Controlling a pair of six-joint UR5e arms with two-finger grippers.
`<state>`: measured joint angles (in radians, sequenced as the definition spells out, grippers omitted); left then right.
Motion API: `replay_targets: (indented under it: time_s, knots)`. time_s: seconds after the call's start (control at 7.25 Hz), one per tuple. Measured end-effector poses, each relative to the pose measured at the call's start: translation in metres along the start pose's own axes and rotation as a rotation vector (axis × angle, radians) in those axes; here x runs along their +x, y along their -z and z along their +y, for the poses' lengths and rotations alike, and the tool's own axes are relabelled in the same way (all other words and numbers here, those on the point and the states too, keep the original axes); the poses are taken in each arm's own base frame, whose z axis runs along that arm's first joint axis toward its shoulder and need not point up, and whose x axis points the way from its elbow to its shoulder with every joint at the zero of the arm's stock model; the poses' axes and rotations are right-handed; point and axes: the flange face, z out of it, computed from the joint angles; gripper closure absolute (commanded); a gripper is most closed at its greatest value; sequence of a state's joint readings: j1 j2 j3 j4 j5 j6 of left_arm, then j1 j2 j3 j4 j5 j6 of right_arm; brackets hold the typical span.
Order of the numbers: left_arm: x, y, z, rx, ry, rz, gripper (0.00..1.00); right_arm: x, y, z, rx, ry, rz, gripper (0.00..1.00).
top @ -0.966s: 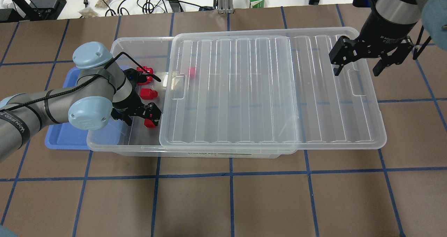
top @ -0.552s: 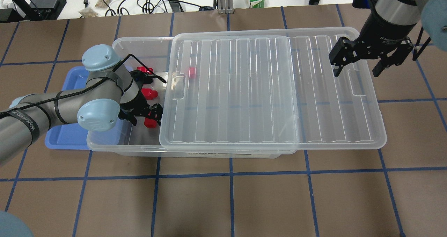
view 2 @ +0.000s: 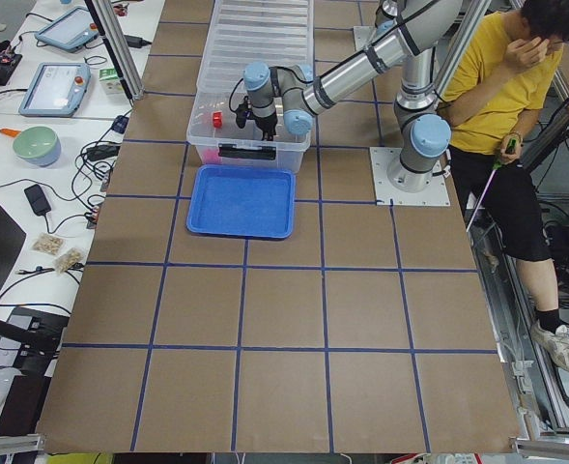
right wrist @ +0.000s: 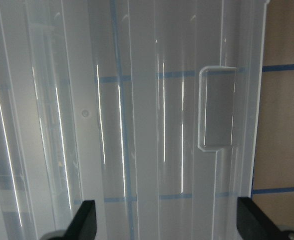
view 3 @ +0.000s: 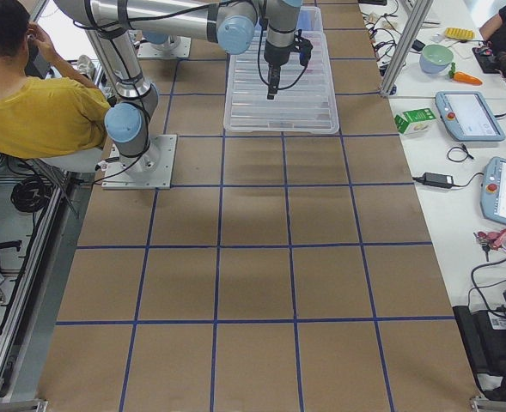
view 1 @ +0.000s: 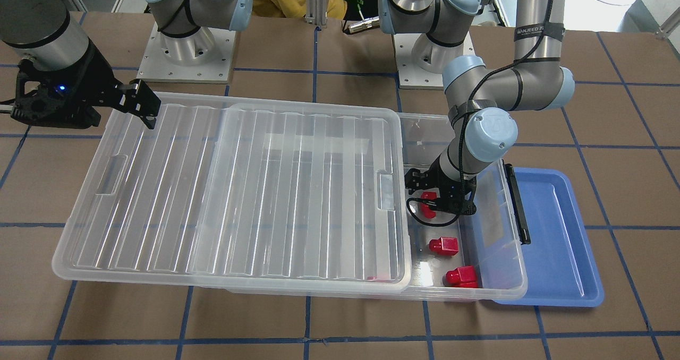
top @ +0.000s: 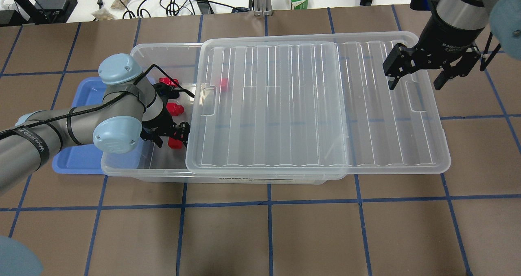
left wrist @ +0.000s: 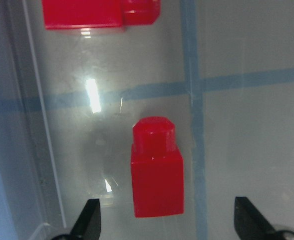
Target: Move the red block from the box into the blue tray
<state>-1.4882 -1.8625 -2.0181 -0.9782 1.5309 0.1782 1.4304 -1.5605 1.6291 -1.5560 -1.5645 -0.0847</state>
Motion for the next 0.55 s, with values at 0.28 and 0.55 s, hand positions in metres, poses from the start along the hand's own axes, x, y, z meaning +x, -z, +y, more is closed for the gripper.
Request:
replay_targets:
  time_s: [0.28, 0.55]
  knots:
    - [-0.0005, -0.0066, -0.0001, -0.015, 0.022, 0.001, 0.81, 0.0003, -0.0001, -0.0001, -0.001, -0.001, 0.0, 0.0]
    - [-0.0019, -0.0056, -0.003, -0.011, 0.043, -0.005, 1.0, 0.0004, 0.0, 0.0, -0.001, 0.0, 0.0, 0.0]
